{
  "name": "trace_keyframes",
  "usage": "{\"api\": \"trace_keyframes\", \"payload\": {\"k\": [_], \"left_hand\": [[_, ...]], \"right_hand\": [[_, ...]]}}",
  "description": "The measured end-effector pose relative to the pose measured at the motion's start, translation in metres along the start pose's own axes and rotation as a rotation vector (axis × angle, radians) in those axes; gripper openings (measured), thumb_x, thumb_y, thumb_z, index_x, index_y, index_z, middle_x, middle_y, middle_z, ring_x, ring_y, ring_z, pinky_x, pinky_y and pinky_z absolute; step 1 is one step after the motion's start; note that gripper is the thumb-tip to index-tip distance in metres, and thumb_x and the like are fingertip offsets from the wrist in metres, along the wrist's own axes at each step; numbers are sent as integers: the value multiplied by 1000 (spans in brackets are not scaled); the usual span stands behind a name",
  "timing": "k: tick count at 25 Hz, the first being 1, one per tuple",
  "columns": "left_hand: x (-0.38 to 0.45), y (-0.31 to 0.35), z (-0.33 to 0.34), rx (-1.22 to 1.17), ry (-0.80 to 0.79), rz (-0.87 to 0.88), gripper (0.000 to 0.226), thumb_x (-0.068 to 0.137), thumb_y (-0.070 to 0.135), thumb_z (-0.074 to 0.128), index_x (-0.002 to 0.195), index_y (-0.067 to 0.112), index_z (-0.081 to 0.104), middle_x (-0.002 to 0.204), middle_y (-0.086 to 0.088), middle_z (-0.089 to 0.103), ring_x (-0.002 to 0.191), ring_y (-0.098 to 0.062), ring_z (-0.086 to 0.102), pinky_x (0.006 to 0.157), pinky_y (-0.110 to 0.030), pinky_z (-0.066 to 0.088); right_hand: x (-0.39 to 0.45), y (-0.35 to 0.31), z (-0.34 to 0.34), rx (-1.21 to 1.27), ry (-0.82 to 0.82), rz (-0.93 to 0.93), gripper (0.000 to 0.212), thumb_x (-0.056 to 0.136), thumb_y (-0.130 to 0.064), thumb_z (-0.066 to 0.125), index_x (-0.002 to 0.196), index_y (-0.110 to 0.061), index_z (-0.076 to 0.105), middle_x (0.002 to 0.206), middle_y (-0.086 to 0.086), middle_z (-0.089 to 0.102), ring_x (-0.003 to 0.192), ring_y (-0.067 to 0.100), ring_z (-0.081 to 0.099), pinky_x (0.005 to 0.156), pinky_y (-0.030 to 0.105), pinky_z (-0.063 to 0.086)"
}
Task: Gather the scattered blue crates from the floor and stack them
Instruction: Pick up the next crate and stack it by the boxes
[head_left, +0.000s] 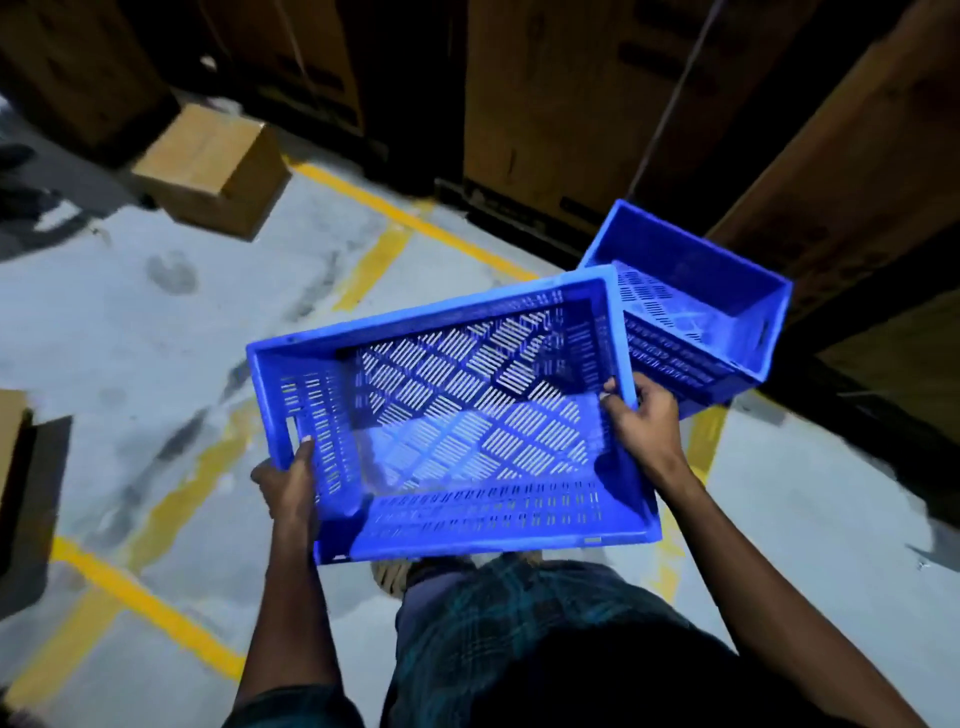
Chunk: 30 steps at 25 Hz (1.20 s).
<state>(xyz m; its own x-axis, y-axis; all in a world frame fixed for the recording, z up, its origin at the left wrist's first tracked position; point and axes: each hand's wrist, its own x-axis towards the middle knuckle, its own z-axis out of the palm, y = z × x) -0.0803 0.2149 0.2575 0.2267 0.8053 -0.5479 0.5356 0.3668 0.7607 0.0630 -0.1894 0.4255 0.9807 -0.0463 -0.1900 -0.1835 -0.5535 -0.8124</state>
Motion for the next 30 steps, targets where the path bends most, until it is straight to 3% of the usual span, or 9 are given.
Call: {"api": "trace_keyframes", "payload": {"k": [1, 3, 6, 9, 12, 16, 21, 24, 30], "left_hand": [[-11, 10, 18, 28, -3, 18, 86, 56, 70, 77, 117, 14, 54, 117, -13, 67, 101, -32, 66, 95, -54, 51], [-61, 42, 56, 158, -48, 90, 85, 64, 63, 75, 126, 11, 46, 127, -18, 59, 118, -41, 57, 106, -54, 39], [-122, 77, 112, 198, -169, 229, 83, 70, 56, 73, 131, 9, 43, 133, -21, 54, 126, -42, 48, 111, -53, 33], [-157, 101, 164, 192, -291, 348, 78, 66, 65, 71, 124, 17, 53, 125, -14, 61, 119, -41, 54, 108, -54, 38], [-139, 106, 229, 141, -462, 355, 81, 49, 86, 69, 108, 31, 62, 110, -8, 69, 105, -36, 64, 94, -55, 52], [-174, 140, 287, 197, -601, 383, 70, 52, 80, 70, 102, 33, 60, 109, -9, 67, 104, -35, 63, 92, -52, 54], [-188, 164, 350, 186, -670, 387, 54, 58, 70, 73, 89, 27, 67, 91, -10, 73, 94, -37, 66, 92, -52, 53], [-133, 160, 428, 189, -758, 330, 73, 44, 79, 79, 93, 26, 71, 92, -12, 74, 97, -44, 66, 88, -61, 54], [-125, 201, 501, 259, -783, 253, 70, 44, 76, 79, 90, 25, 68, 85, -3, 76, 91, -35, 70, 91, -59, 53]], "right_hand": [[4, 13, -15, -9, 54, 14, 6, 86, -7, 62, 89, -12, 64, 71, 6, 60, 55, 11, 49, 51, 21, 39], [12, 40, -52, -35, 176, 53, 6, 87, -11, 62, 92, -13, 66, 73, 9, 62, 65, 24, 57, 55, 27, 37], [23, 76, -108, -103, 341, 108, 19, 91, -25, 59, 97, -9, 66, 78, 13, 65, 80, 35, 65, 63, 30, 39], [29, 102, -157, -107, 473, 180, 28, 91, -34, 55, 104, -10, 63, 95, 21, 71, 92, 41, 65, 76, 39, 50], [37, 117, -191, -81, 584, 253, 29, 90, -34, 55, 104, -9, 63, 98, 24, 70, 96, 43, 64, 80, 42, 51], [46, 138, -218, -45, 677, 340, 30, 87, -33, 56, 105, -11, 64, 102, 24, 70, 98, 44, 64, 84, 45, 53], [86, 154, -229, 15, 723, 403, 24, 89, -24, 57, 107, -9, 64, 104, 23, 70, 101, 42, 63, 86, 42, 50], [127, 156, -226, 53, 713, 474, 27, 89, -26, 57, 109, -9, 64, 106, 23, 69, 104, 42, 61, 87, 42, 49], [196, 149, -221, 130, 670, 578, 27, 86, -24, 58, 107, -9, 64, 102, 18, 70, 97, 39, 64, 85, 41, 51]]}}
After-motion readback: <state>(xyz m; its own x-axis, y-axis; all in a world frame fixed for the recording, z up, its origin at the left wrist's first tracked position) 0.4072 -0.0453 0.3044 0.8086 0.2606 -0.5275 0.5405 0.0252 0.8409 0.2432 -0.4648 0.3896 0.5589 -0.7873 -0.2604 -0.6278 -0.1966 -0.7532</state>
